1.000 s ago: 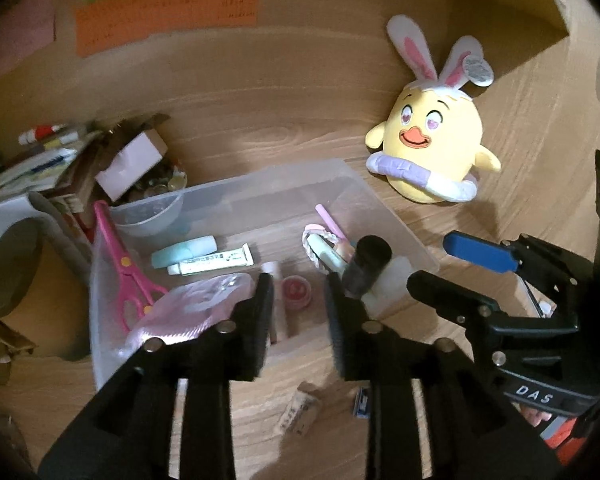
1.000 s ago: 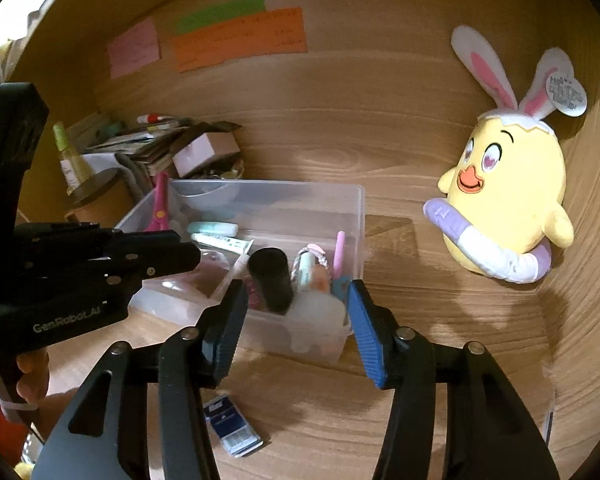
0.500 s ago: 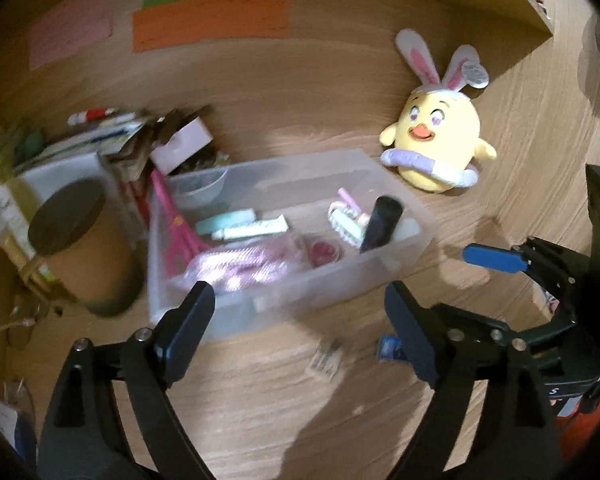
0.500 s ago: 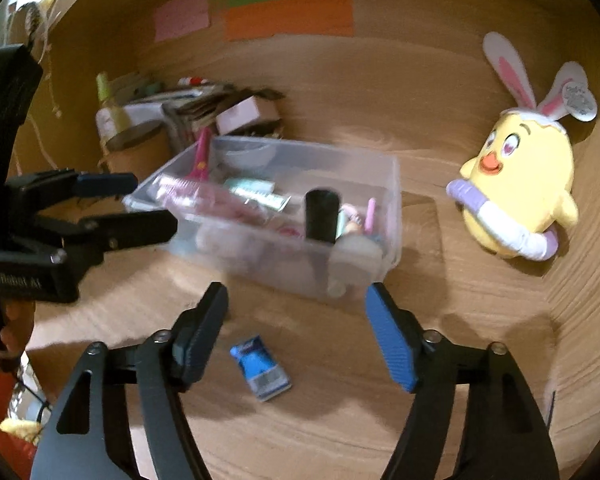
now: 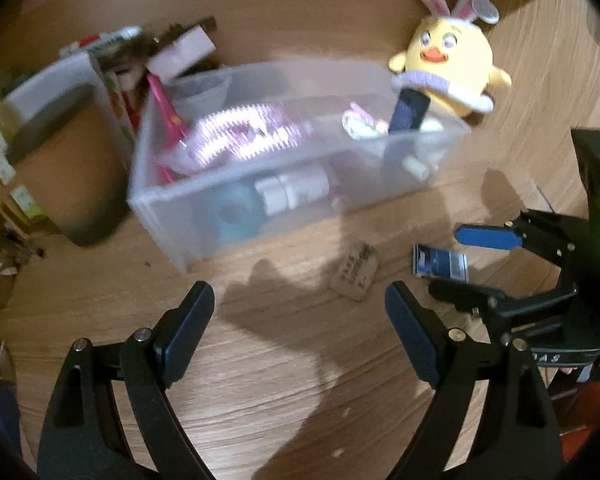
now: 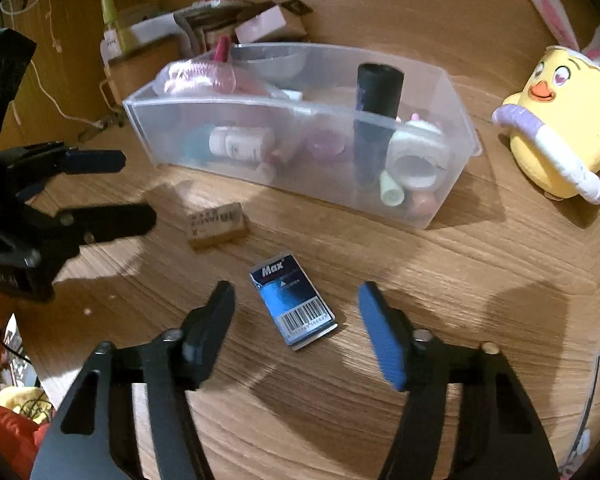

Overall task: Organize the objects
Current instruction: 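Grasp the eraser with left tool while right tool grasps the blue card pack, then lower eraser and blue card pack into the clear box and open both tools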

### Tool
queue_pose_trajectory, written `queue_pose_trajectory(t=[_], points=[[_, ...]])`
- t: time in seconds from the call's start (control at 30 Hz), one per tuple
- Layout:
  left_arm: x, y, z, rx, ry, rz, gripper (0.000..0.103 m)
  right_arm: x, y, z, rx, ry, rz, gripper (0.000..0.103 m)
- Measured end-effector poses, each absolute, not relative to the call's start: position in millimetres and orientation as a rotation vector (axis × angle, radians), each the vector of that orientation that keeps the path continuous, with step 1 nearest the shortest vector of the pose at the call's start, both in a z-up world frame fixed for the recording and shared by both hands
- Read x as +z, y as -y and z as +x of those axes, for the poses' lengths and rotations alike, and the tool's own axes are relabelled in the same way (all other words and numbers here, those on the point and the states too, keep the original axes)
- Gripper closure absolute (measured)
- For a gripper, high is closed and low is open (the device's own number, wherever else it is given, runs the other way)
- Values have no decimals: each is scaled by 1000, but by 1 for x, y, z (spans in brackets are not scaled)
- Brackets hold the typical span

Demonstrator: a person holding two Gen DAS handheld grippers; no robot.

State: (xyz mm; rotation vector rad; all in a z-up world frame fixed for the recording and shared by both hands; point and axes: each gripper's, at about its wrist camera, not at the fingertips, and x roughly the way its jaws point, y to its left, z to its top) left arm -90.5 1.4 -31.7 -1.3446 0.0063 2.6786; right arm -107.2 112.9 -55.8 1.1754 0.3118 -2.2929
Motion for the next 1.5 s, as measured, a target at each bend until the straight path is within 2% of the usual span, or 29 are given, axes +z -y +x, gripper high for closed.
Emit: queue_pose_trajectory(t=[0.2,0.27,0.37,0.43,0.53,0.6,0.67,1.0,1.5], points=[[-46,-18,-104,2606,-39,-1397,15,-57,-112,-108,-2283,-325,1177,71],[-48,-22,-108,2593,-56,-1409,18,-58,-114,-105,-2287,-321,1172,78],[-52,-28,-116,2572,-70,-1430,32,-55,-121,-106,-2307,-278,1167,78],[-52,-31,-120,2577,-77,-1424,36,-51,-127,-106,-2321,-242,1158,78],[-51,-34,-122,2582,-85,-1404,51,-45,-133,-106,-2342,-219,1143,78],[-50,-36,-123,2586,-94,-1387,68,-40,-135,-105,-2353,-205,1131,78],[-49,-37,-122,2582,-100,-1376,80,-36,-138,-105,-2364,-204,1115,78],[-33,-30,-111,2626,-51,-1310,80,-16,-135,-108,-2394,-147,1035,78],[47,0,-99,2786,73,-1000,80,37,-113,-126,-2451,-51,860,78]])
